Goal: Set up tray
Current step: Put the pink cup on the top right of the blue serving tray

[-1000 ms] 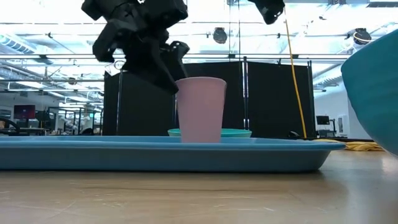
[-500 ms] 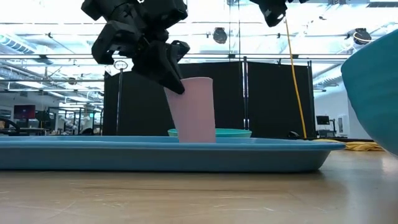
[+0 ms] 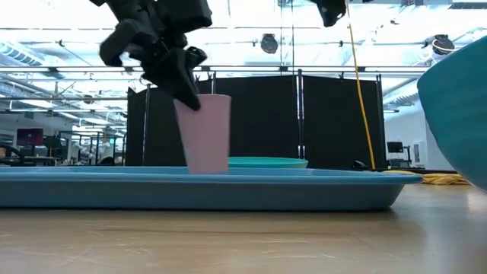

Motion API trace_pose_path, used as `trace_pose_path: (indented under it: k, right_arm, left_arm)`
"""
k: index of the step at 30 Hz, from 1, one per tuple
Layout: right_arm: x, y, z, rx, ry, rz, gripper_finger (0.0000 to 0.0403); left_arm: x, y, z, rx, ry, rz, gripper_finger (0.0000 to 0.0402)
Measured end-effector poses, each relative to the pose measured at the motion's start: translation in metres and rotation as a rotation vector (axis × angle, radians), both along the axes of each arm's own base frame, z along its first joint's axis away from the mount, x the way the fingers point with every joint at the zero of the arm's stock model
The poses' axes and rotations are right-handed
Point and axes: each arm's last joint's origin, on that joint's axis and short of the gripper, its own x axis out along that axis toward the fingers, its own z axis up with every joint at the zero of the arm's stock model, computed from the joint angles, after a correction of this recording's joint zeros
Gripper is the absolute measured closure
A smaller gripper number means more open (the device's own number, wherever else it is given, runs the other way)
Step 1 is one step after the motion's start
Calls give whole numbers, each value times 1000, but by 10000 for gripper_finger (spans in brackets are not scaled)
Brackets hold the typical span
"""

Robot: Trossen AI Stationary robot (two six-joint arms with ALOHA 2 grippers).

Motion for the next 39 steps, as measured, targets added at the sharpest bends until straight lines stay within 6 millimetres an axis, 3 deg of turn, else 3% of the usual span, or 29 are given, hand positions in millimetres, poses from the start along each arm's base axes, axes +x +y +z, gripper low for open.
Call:
trace_pose_path:
  k: [10,28,35,39]
  right_arm:
    - [-4,-2,-31,-5,-41,-30,202]
    - [-3,-1,-29,4,-86,-28,202]
    - [-3,-1,-29,4,-85,-27,202]
    - [-3,-1,-29,4,-84,-28,202]
  left_arm:
    - [-35,5,10,-52,64,205,396]
    - [-123,11,10,-178,15,493,397]
    - [-146,17,5,-124,89,629,396]
    - [-145,17,5,-128,74,636,392]
